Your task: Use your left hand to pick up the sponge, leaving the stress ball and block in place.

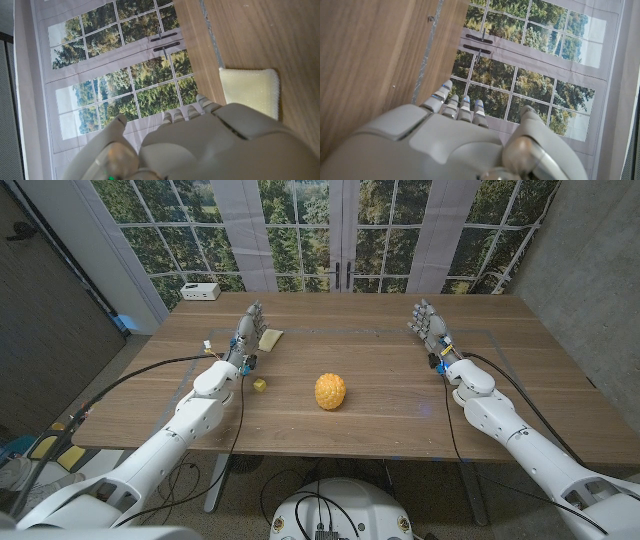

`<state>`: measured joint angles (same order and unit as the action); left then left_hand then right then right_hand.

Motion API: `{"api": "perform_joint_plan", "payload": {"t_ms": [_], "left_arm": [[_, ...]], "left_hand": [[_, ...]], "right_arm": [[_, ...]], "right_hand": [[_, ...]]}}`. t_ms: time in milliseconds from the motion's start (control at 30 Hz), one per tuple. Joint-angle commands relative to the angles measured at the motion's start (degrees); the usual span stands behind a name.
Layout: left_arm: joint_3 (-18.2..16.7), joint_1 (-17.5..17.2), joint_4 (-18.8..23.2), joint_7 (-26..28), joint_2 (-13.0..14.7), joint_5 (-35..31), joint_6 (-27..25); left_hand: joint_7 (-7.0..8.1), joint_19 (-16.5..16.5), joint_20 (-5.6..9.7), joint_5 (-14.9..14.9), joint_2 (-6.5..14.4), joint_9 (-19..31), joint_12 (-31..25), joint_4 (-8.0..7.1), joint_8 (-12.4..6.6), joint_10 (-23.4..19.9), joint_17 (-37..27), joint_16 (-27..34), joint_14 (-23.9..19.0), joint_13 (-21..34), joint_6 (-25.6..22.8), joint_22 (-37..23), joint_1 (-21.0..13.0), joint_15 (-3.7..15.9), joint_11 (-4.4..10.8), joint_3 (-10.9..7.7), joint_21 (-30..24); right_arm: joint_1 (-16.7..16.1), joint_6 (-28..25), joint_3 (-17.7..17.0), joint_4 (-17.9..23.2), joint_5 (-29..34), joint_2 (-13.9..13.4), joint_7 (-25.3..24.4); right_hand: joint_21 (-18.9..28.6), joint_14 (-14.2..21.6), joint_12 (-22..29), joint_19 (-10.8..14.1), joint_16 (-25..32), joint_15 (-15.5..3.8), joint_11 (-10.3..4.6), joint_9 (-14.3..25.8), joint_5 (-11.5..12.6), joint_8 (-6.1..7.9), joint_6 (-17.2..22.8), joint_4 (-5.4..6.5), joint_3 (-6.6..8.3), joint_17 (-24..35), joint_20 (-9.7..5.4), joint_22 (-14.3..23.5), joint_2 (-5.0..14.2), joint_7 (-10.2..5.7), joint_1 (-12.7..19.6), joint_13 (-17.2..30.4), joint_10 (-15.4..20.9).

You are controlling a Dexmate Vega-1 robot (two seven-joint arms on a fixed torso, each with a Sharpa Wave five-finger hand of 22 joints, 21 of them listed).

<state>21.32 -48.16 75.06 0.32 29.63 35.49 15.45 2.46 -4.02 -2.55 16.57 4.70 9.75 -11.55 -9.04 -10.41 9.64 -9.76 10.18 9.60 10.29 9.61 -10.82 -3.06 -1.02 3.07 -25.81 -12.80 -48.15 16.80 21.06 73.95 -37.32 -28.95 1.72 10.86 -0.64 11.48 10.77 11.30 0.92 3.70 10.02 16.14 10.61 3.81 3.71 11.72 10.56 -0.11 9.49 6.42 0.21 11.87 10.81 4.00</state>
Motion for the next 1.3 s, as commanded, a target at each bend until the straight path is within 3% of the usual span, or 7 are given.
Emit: {"api": "perform_joint_plan", "payload": {"t_ms": [33, 367, 500, 833, 967, 1167, 1300], "left_arm": [[1.3, 0.6, 4.0, 4.7, 3.1, -4.9, -4.2], [2.8, 1.4, 10.1, 9.7, 8.3, -12.0, -12.4], [3.4, 2.2, 12.6, 10.6, 10.5, -14.3, -17.1], [5.3, 4.6, 18.8, 12.9, 15.2, -20.8, -29.7], [6.2, 5.9, 20.6, 12.5, 16.6, -23.1, -33.2], [8.6, 9.0, 23.6, 9.7, 18.8, -27.0, -40.0], [12.6, 12.4, 26.6, 7.7, 20.8, -33.2, -46.9]], "left_hand": [[0.73, -0.3, 0.4, 0.2, 3.5, 0.1, -0.4, 0.26, -0.61, 2.9, -0.2, 0.3, 2.1, 0.1, 5.1, -0.1, -0.4, -0.04, -0.25, -0.46, -0.3], [1.65, -0.1, 0.88, 0.0, 2.3, 0.2, -0.5, 1.59, -0.68, 2.3, -0.1, 0.3, 1.8, 0.1, 4.4, 0.0, -1.5, -0.28, -0.27, -0.42, -0.2], [1.78, 0.4, 1.08, -0.3, 1.5, 0.2, -0.6, 2.89, -0.88, 1.7, 0.0, 0.4, 1.1, 0.2, 3.5, 0.1, -2.7, -0.44, -0.25, -0.53, -0.2], [1.92, 1.8, 0.66, -1.6, 0.5, 0.3, -1.3, 7.29, -1.31, -1.5, 0.0, 0.9, -2.2, 0.2, 0.9, 0.2, -7.3, -0.63, 0.44, -1.53, -0.2], [1.96, 2.9, -0.07, -2.5, 0.4, 0.3, -1.7, 10.02, -1.74, -3.6, -0.1, 1.1, -4.3, 0.3, -1.3, 0.2, -10.3, -0.74, 0.95, -2.32, -0.3], [2.12, 4.0, -1.7, -3.9, -1.6, 0.3, -2.3, 14.0, -1.96, -7.0, -0.2, 1.2, -7.4, 0.4, -4.3, 0.1, -13.9, -0.19, 1.89, -2.31, -0.4], [1.61, 5.1, -2.16, -4.4, -2.5, 0.4, -2.4, 16.01, -2.27, -8.5, -0.3, 1.5, -9.5, 0.5, -6.7, 0.0, -16.0, -0.41, 1.27, -2.34, -0.6]], "right_arm": [[0.0, 1.0, -0.2, -0.9, -0.3, 0.5, 0.1], [0.6, 1.9, 0.0, -2.2, -0.3, 1.1, 1.0], [0.7, 2.4, 0.1, -2.6, -0.3, 1.3, 1.3], [0.3, 3.1, 0.1, -2.5, -0.2, 1.5, 1.3], [0.3, 3.4, 0.3, -2.5, -0.1, 1.6, 1.5], [0.3, 4.1, 0.9, -1.6, 1.2, 1.4, 1.6], [0.5, 4.4, 1.5, -0.7, 2.5, 1.0, 1.6]], "right_hand": [[0.3, -0.5, 0.3, 0.4, 0.2, 0.06, 0.44, 0.2, 0.3, 0.37, 0.5, 0.0, 0.42, 0.2, -0.09, 0.3, 0.03, -0.07, 0.5, 0.1, 0.1], [0.3, -0.4, 0.3, 0.4, 0.2, 0.2, 0.69, 0.2, 0.2, 0.38, 0.6, -0.1, 0.49, 0.2, -0.08, 0.3, 0.06, -0.03, 0.6, 0.1, 0.3], [0.3, -0.3, 0.3, 0.4, 0.2, 0.24, 0.72, 0.2, 0.2, 0.38, 0.7, -0.13, 0.51, 0.2, -0.06, 0.3, 0.07, 0.01, 0.7, 0.1, 0.3], [0.3, -0.2, 0.3, 0.5, 0.2, 0.29, 0.79, 0.2, 0.1, 0.41, 0.9, -0.21, 0.52, 0.2, 0.01, 0.3, 0.01, 0.22, 0.7, 0.1, 0.5], [0.3, -0.1, 0.4, 0.5, 0.2, 0.31, 0.97, 0.2, 0.1, 0.41, 1.0, -0.23, 0.51, 0.2, 0.03, 0.3, -0.03, 0.23, 0.7, 0.1, 0.6], [0.3, -0.1, 0.3, 0.5, 0.1, 0.34, 1.03, 0.3, 0.0, 0.42, 1.1, -0.26, 0.5, 0.2, 0.05, 0.3, -0.07, 0.24, 0.7, 0.1, 0.7], [0.3, -0.1, 0.3, 0.5, 0.1, 0.31, 1.06, 0.3, 0.0, 0.4, 1.1, -0.28, 0.49, 0.2, 0.1, 0.3, -0.12, 0.29, 0.7, 0.1, 0.8]]}}
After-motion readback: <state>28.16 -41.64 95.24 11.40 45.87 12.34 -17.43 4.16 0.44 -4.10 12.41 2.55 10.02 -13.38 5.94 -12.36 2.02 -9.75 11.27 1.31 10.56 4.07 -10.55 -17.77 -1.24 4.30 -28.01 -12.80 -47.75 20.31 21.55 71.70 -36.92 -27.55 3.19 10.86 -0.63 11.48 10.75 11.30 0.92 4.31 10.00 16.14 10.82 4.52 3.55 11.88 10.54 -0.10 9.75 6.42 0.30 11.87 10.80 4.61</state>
